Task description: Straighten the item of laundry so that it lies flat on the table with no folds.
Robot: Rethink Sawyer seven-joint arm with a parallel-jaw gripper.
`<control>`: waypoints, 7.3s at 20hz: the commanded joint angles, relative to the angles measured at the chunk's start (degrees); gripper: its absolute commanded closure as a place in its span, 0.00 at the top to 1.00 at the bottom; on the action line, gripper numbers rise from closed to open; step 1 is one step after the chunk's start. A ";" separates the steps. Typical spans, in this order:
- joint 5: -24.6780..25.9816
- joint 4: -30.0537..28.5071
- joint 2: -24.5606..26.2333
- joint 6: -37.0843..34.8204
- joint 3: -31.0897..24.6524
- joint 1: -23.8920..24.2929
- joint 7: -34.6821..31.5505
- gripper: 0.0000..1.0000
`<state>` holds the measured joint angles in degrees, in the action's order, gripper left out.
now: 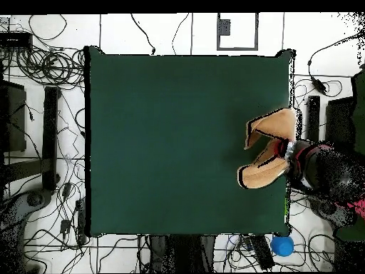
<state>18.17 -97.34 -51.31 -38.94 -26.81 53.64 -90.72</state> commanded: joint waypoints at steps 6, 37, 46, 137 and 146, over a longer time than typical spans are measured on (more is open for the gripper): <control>5.14 -4.66 7.86 7.98 -6.16 -5.95 1.31 0.00; -0.65 -8.58 3.41 25.92 20.00 -31.95 -20.17 1.00; -5.16 -9.05 4.26 27.78 24.64 -36.06 -21.20 1.00; -20.21 -4.46 21.25 20.47 3.79 -25.54 -9.73 1.00; -19.41 -5.72 19.98 17.81 3.95 -22.99 -7.94 1.00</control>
<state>-2.84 -99.95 -30.48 -12.41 -16.20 29.56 -97.80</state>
